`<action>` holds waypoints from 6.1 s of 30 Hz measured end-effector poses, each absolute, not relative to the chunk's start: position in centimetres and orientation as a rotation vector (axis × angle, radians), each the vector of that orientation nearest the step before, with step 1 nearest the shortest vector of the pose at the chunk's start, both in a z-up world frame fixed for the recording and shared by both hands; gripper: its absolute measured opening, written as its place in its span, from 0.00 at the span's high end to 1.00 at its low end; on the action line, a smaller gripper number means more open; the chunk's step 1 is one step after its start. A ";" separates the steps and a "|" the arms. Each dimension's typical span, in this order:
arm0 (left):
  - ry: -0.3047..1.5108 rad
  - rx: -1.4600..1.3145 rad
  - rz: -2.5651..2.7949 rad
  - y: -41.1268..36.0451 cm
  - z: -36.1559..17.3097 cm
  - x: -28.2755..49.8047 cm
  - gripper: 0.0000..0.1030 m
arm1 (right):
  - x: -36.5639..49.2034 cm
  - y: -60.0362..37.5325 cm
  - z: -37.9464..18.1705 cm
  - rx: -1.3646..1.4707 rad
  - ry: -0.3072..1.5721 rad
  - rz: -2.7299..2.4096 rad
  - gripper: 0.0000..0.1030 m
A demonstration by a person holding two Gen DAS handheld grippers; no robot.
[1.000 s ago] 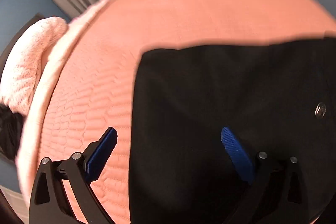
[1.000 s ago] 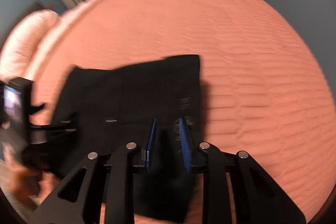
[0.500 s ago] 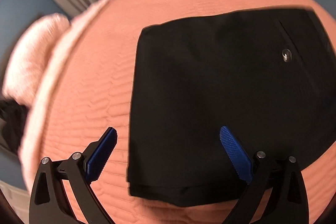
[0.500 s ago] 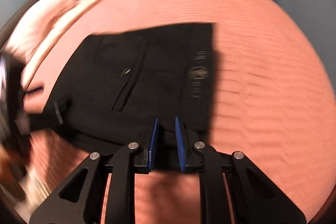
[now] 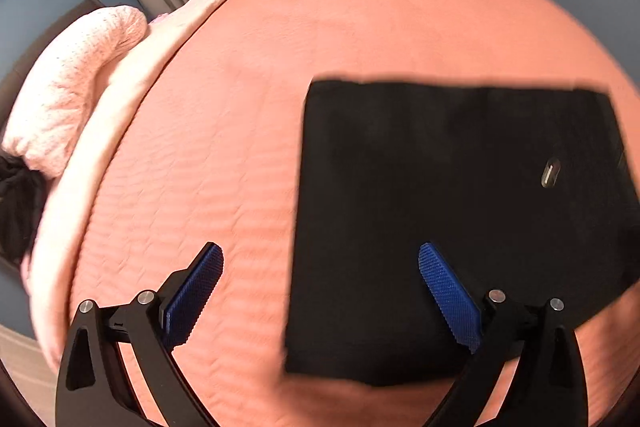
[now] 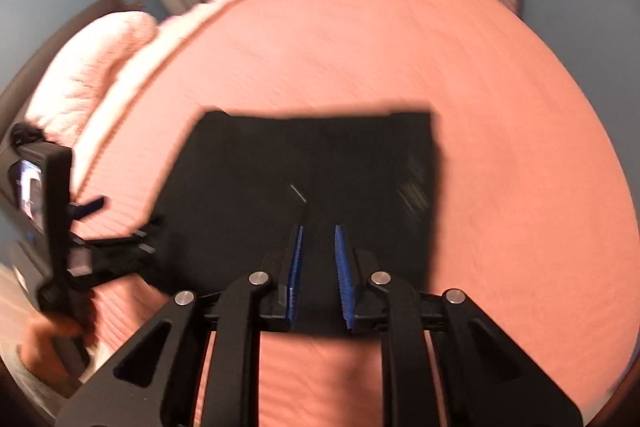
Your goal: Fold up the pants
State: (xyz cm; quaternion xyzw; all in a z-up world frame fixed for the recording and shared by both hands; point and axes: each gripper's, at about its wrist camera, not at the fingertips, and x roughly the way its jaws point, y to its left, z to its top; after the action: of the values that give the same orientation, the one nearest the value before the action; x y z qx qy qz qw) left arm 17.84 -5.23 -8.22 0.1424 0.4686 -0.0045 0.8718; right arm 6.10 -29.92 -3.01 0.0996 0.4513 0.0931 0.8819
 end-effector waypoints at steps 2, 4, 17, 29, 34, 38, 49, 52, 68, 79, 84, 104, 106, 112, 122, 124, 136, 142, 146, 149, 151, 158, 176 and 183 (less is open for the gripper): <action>0.968 0.308 -0.049 -7.4 -7.2 20.1 0.05 | 10.1 -27.6 -3.2 0.178 0.947 0.228 0.84; 0.949 0.324 -0.060 -9.4 -6.9 22.7 0.05 | 13.7 -26.3 -4.7 0.188 0.999 0.241 0.84; 1.066 0.230 0.022 -4.4 -11.8 33.1 0.05 | 13.7 -34.9 -8.5 0.273 1.025 0.125 0.95; 0.997 0.268 0.042 -3.5 -8.5 25.2 0.05 | 5.0 -33.9 -11.0 0.109 1.098 0.054 0.96; 1.039 0.240 0.042 -3.3 -9.5 19.7 0.05 | 0.3 -32.4 -7.8 0.195 1.017 0.071 0.91; 1.105 0.238 0.034 -3.8 -11.3 17.2 0.05 | -1.1 -31.0 -10.8 0.075 1.011 0.079 0.93; 1.132 0.246 0.049 -4.1 -11.4 14.1 0.05 | -2.5 -31.0 -8.2 0.171 1.022 0.061 0.89; 1.138 0.254 0.051 -4.0 -11.7 13.7 0.05 | -1.0 -32.0 -10.6 0.159 1.096 0.050 0.90; 1.210 0.315 0.050 -0.3 -14.4 9.4 0.05 | -3.5 -35.0 -10.6 0.231 1.126 -0.037 0.86; 1.215 0.268 -0.009 -1.2 -14.2 11.6 0.05 | 0.0 -32.6 -10.6 0.199 1.107 0.113 0.68; 1.129 0.181 -0.005 3.1 -10.0 11.5 0.05 | -0.2 -36.7 -7.0 0.300 1.059 0.062 0.46; 1.283 -0.316 -0.491 2.8 -14.9 24.8 0.06 | 9.5 -41.6 -15.0 0.770 1.023 0.474 0.08; 1.264 -0.408 -0.586 2.5 -14.8 24.9 0.06 | 9.6 -41.3 -15.0 0.831 1.014 0.564 0.10; 1.271 -0.354 -0.559 1.1 -15.5 25.3 0.06 | 11.0 -39.0 -15.6 0.796 1.028 0.563 0.13; 1.241 -0.362 -0.533 2.7 -14.9 24.2 0.24 | 11.1 -37.2 -15.6 0.751 1.059 0.462 0.68; 1.234 -0.312 -0.502 2.6 -14.6 23.4 0.56 | 10.9 -36.9 -15.5 0.720 1.060 0.434 0.71; 1.040 -0.299 -0.490 3.8 -5.7 25.3 0.92 | 14.4 -34.1 -6.1 0.476 0.939 0.404 0.78; 0.915 -0.213 -0.444 4.2 -0.6 32.1 0.92 | 23.9 -33.2 -2.8 0.416 0.841 0.437 0.79; 0.901 -0.178 -0.402 3.2 -0.6 37.8 0.89 | 31.0 -32.2 -4.7 0.448 0.856 0.409 0.75; 0.982 -0.114 -0.261 2.7 -4.8 41.8 0.62 | 35.2 -32.5 -10.4 0.429 1.019 0.285 0.63; 1.065 0.034 -0.052 3.1 -8.9 43.3 0.55 | 35.6 -33.8 -13.2 0.391 1.077 0.170 0.62; 0.970 0.034 0.083 6.1 -7.3 39.2 0.47 | 29.0 -35.3 -7.6 0.343 0.815 0.145 0.60; 0.954 0.207 -0.008 -4.1 -5.2 43.6 0.14 | 39.4 -30.3 -6.3 0.229 0.960 0.208 0.88; 1.153 0.238 0.025 -3.9 -11.1 49.6 0.05 | 41.6 -36.8 -10.3 0.314 1.010 -0.100 0.91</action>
State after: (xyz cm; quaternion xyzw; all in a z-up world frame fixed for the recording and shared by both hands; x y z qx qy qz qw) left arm 49.64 -3.95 -11.12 0.1121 0.5436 0.0119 0.8318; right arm 41.60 -36.79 -10.30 0.1498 0.4815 -0.0477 0.8622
